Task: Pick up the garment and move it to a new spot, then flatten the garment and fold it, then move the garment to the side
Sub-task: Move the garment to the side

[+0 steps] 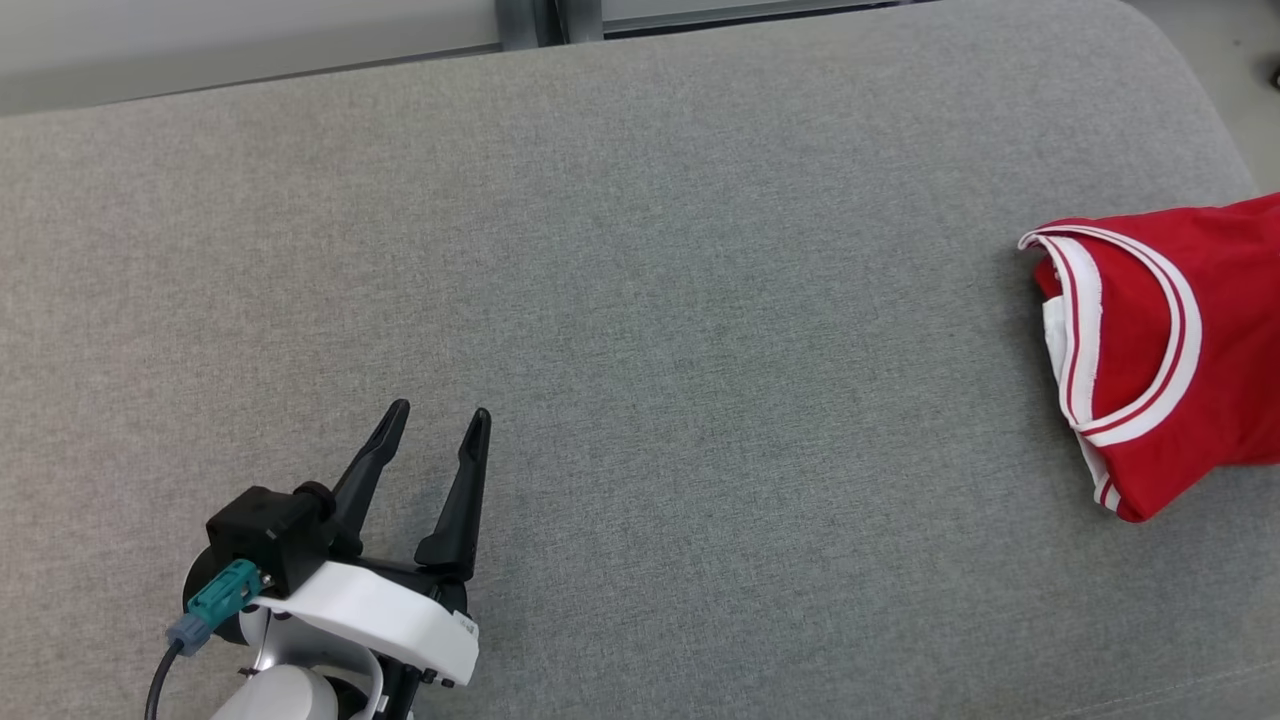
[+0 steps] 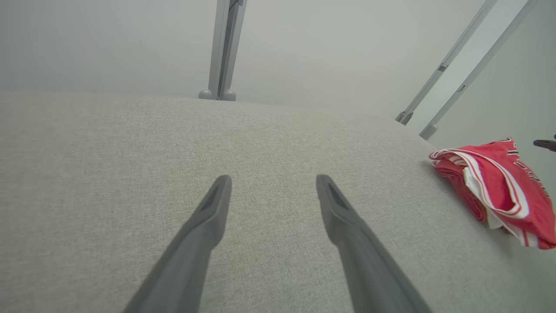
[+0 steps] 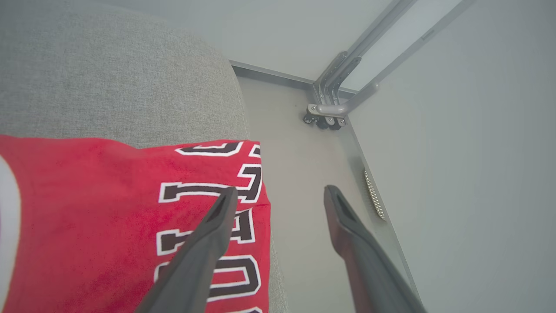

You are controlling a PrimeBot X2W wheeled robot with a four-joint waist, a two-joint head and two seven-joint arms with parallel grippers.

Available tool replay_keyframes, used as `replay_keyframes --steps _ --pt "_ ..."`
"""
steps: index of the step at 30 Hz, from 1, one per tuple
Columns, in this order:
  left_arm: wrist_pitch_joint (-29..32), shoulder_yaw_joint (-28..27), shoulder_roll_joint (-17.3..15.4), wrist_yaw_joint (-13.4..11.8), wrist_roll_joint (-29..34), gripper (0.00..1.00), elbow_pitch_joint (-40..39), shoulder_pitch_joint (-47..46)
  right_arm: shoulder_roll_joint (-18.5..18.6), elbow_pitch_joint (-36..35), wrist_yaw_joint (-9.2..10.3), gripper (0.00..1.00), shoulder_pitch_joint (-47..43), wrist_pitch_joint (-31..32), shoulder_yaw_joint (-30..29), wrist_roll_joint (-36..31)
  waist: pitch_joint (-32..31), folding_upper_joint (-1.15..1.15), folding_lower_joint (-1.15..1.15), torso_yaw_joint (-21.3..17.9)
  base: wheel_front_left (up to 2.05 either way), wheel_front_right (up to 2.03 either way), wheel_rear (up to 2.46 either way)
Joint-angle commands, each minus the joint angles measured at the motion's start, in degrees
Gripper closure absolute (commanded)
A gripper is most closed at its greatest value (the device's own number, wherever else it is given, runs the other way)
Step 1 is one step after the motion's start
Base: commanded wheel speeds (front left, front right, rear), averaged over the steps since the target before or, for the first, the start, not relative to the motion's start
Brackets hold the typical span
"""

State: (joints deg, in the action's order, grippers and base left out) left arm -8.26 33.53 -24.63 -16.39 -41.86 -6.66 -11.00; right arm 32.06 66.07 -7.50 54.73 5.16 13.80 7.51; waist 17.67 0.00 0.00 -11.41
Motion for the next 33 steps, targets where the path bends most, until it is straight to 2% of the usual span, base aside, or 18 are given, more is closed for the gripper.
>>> replay_keyframes --steps 1,5,10,16,21,26,33 --pt "-0.2 0.0 -0.2 -0.1 -0.1 0.0 0.2 0.0 -0.5 0.3 0.02 0.0 0.7 -1.0 -0.6 0.8 -0.5 0.0 0.0 -0.3 0.0 0.0 0.0" --pt "-0.9 -0.1 0.4 0.3 -0.7 0.0 0.9 0.5 -2.8 -1.4 0.02 0.0 0.9 -5.4 -2.2 4.2 -2.1 0.0 0.0 -0.6 0.0 0.0 0.0" --pt "-2.3 -1.0 1.7 0.8 -2.4 0.0 2.5 0.9 -5.0 -5.5 0.02 0.0 -1.8 -9.2 -0.5 9.2 -5.3 0.0 0.0 -1.2 0.0 0.0 0.0" --pt "-4.4 -3.4 3.7 1.5 -4.9 0.0 5.4 1.6 -5.2 -12.5 0.02 0.0 -7.6 -12.2 1.9 15.0 -9.6 0.0 0.0 -1.4 0.0 0.0 0.0" --pt "-5.8 -5.9 4.9 1.6 -6.1 0.0 7.6 2.7 -6.6 -18.8 0.02 0.0 -13.7 -15.0 -0.1 18.4 -12.7 0.0 0.0 -1.1 0.0 0.0 0.0" --pt "-6.6 -8.3 5.5 1.2 -5.3 0.0 9.2 4.6 -10.8 -24.8 0.01 0.0 -21.5 -17.1 -4.3 17.3 -15.1 0.0 0.0 -0.9 0.0 0.0 0.0" --pt "-6.9 -10.5 4.8 0.7 -2.6 0.0 10.8 6.6 -18.7 -36.2 0.01 0.0 -32.4 -16.2 -9.9 10.0 -16.1 0.0 0.0 0.0 0.0 0.0 0.0"
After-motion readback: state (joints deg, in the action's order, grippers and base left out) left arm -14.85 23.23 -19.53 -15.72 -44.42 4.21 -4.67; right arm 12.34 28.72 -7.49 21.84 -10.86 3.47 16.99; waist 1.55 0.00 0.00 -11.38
